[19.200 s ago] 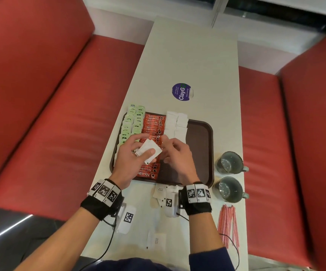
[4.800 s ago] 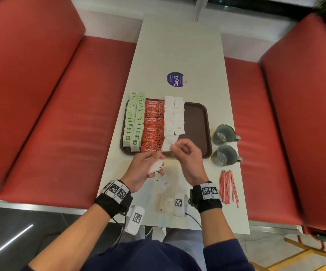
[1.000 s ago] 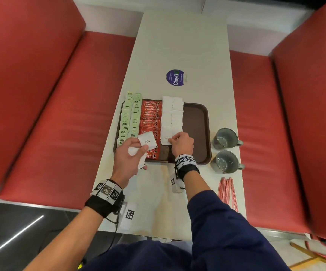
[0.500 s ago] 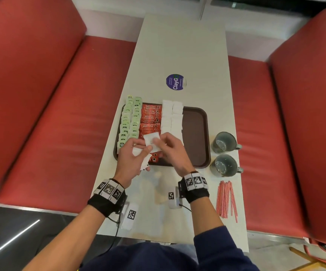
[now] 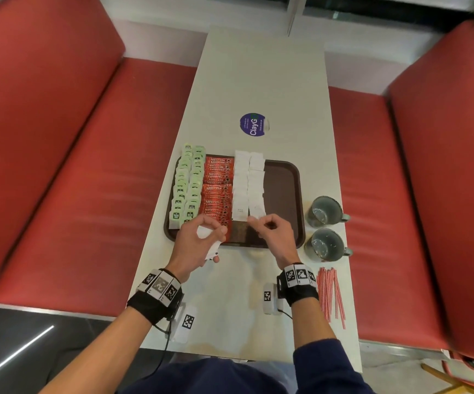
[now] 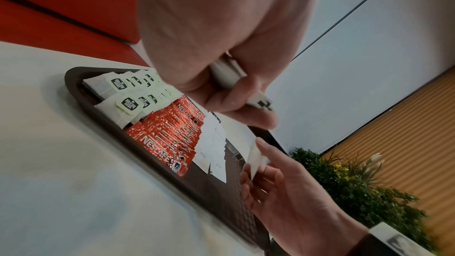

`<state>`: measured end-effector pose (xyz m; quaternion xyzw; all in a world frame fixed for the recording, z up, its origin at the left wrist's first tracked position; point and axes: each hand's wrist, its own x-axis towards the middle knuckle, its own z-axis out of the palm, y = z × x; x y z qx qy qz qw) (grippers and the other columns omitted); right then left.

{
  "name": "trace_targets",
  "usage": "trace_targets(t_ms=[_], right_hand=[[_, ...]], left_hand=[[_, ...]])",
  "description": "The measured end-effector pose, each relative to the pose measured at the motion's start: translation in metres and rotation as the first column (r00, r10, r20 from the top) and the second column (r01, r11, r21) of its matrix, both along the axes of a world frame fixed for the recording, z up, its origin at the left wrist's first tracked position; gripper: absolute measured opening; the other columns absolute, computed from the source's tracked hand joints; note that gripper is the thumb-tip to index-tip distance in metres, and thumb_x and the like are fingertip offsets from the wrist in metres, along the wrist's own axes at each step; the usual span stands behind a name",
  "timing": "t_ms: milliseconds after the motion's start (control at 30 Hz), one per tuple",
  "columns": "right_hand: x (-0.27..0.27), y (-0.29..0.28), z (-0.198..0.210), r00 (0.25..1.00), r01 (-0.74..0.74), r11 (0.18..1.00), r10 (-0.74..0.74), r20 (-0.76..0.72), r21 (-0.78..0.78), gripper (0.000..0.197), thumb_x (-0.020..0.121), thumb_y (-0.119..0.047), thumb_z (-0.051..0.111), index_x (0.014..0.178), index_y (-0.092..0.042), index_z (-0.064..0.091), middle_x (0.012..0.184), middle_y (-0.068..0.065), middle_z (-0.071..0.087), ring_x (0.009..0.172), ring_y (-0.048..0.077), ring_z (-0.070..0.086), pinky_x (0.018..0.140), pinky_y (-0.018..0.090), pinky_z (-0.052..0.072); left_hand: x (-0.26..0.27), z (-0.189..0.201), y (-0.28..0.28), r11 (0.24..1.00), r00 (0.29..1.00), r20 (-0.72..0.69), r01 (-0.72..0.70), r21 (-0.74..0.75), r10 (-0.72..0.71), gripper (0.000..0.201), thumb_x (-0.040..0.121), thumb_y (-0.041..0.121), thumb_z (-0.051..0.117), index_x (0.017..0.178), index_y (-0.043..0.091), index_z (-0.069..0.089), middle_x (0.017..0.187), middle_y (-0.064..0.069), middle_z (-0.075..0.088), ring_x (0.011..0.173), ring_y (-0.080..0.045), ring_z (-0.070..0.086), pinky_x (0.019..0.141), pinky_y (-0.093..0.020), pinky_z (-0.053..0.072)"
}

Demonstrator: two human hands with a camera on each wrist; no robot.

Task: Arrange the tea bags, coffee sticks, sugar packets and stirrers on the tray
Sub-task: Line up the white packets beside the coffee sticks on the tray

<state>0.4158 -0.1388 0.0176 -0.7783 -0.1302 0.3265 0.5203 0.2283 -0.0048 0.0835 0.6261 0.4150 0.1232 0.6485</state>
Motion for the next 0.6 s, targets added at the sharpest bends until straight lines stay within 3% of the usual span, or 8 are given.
trace_targets(t_ms=[67,167,233,300,333,400,500,600], right_hand=[[0.015,-0.001,-0.009,0.996,0.008,0.997,-0.001,0.087,-0.077,0.037,0.089,-0.061,0.082,0.091,-0.025,0.079,0.092,-0.011,0.079,0.094,0.01,0.074,0.091,0.036,0.059],[0.039,0.005,-0.024,0.961,0.036,0.982,0.017,0.276,-0.187,0.012,0.097,-0.029,0.081,0.099,-0.02,0.075,0.092,-0.009,0.076,0.093,0.011,0.072,0.091,0.033,0.059],[0.048,0.014,-0.029,0.95,0.025,0.969,0.054,0.309,-0.245,0.014,0.097,-0.018,0.081,0.102,-0.017,0.068,0.092,-0.005,0.071,0.094,0.017,0.069,0.086,0.025,0.055],[0.052,0.023,-0.032,0.936,-0.013,0.954,0.117,0.331,-0.301,0.017,0.098,-0.013,0.08,0.103,-0.017,0.064,0.095,-0.002,0.069,0.091,0.014,0.064,0.076,0.01,0.045],[0.054,0.027,-0.034,0.93,-0.034,0.944,0.15,0.335,-0.327,0.017,0.099,-0.012,0.078,0.104,-0.017,0.063,0.096,0.0,0.068,0.089,0.012,0.062,0.071,0.008,0.041],[0.055,0.033,-0.037,0.922,-0.046,0.932,0.177,0.343,-0.359,0.017,0.1,-0.009,0.076,0.104,-0.017,0.062,0.097,0.001,0.067,0.085,0.009,0.06,0.073,0.013,0.044],[0.052,0.04,-0.039,0.911,-0.016,0.925,0.17,0.376,-0.38,0.018,0.099,-0.01,0.076,0.104,-0.019,0.062,0.106,0.004,0.066,0.091,0.016,0.063,0.084,0.031,0.053],[0.045,0.042,-0.038,0.898,0.009,0.924,0.161,0.409,-0.382,0.019,0.098,-0.017,0.078,0.108,-0.017,0.063,0.118,0.004,0.057,0.098,0.021,0.058,0.086,0.03,0.044]], left_hand=[[0.0,-0.003,0.001,1.0,1.0,-0.011,-0.002,-0.007,0.002,0.019,0.094,0.029,0.085,0.098,0.017,0.071,0.106,-0.007,0.077,0.064,-0.033,0.075,0.036,-0.024,0.038],[0.0,-0.007,0.004,0.999,1.0,-0.018,-0.003,-0.032,0.003,0.017,0.094,0.029,0.086,0.097,0.02,0.071,0.108,-0.006,0.077,0.063,-0.038,0.076,0.039,-0.025,0.037],[0.002,-0.009,0.004,0.999,1.0,-0.015,-0.003,-0.039,0.002,0.018,0.094,0.028,0.086,0.097,0.02,0.071,0.106,-0.006,0.078,0.063,-0.04,0.076,0.041,-0.025,0.037],[0.004,-0.009,0.005,0.999,1.0,-0.015,-0.001,-0.043,0.001,0.017,0.094,0.028,0.085,0.098,0.019,0.07,0.104,-0.005,0.078,0.063,-0.04,0.076,0.041,-0.025,0.038],[0.005,-0.009,0.005,0.999,1.0,-0.015,-0.001,-0.042,0.001,0.017,0.094,0.028,0.085,0.098,0.019,0.07,0.103,-0.004,0.079,0.063,-0.04,0.076,0.042,-0.025,0.038],[0.006,-0.008,0.005,0.999,1.0,-0.016,-0.003,-0.041,0.002,0.018,0.095,0.028,0.084,0.099,0.018,0.07,0.101,-0.004,0.079,0.064,-0.04,0.076,0.042,-0.025,0.038],[0.005,-0.008,0.006,0.999,1.0,-0.014,-0.004,-0.042,0.003,0.018,0.096,0.028,0.084,0.1,0.017,0.07,0.099,-0.003,0.079,0.063,-0.039,0.076,0.042,-0.025,0.038],[0.002,-0.008,0.007,0.998,1.0,-0.012,-0.016,-0.054,0.015,0.019,0.096,0.027,0.084,0.101,0.016,0.07,0.098,-0.001,0.079,0.063,-0.039,0.075,0.041,-0.024,0.038]])
